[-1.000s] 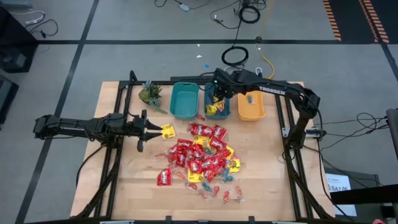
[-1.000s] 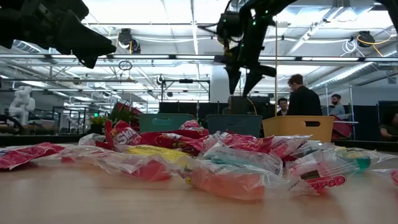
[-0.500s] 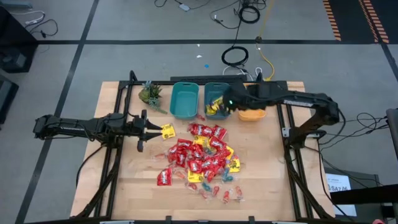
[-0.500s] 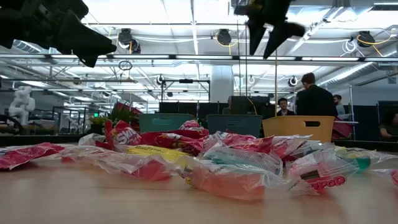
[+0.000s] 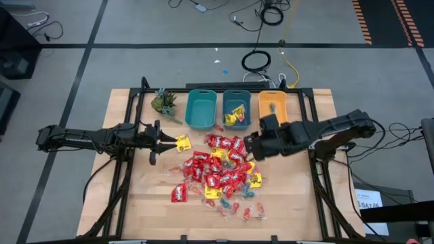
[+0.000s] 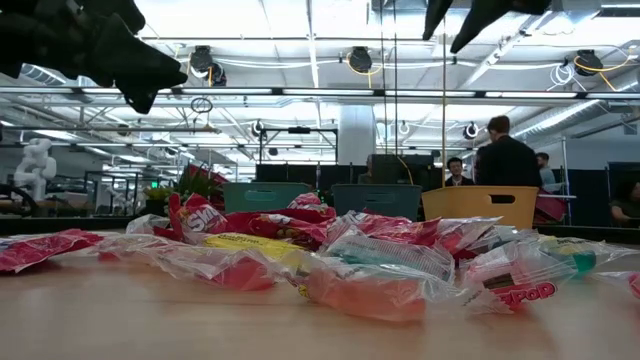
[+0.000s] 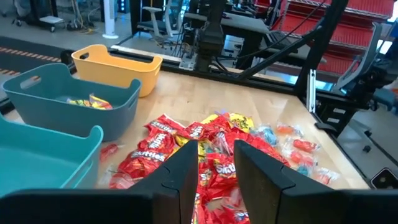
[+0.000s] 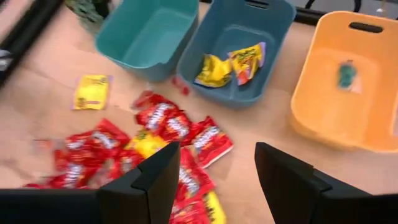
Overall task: Sort candy
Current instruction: Put the red candy into the green bin
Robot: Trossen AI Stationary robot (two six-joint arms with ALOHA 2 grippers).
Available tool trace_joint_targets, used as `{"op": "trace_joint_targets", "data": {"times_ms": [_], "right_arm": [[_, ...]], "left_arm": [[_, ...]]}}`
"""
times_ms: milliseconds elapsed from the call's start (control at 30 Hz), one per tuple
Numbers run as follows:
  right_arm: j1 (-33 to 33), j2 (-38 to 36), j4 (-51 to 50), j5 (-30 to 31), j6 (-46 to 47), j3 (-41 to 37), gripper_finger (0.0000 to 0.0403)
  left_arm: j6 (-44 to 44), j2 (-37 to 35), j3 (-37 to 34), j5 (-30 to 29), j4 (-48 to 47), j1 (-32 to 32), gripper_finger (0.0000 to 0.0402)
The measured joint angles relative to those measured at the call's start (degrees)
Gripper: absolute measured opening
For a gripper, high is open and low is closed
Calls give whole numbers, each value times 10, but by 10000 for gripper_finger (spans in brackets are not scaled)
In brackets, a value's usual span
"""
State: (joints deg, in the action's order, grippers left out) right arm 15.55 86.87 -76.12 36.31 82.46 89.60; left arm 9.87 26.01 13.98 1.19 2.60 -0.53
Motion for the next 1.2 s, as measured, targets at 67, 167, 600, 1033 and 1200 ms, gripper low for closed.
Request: {"op": "trace_joint_targets", "data": {"times_ms": [67,167,600,1033,1200], "right_arm": [[21,0,-3,10,28,0,199],[45,0,-8,17,60,0,199],[114,10,73,9,115,-81,199],[119,-37,455,-155,-19,-356,199],[119,-114,515,-155,-13,-462,199]], "left_arm": [[2,0,0,0,0,0,114],[2,0,0,-1,0,0,124],[19,-2,0,-31,0,0,192],[18,37,75,-63,-120,-4,192],[18,135,171,-130,-232,-44,192]]}}
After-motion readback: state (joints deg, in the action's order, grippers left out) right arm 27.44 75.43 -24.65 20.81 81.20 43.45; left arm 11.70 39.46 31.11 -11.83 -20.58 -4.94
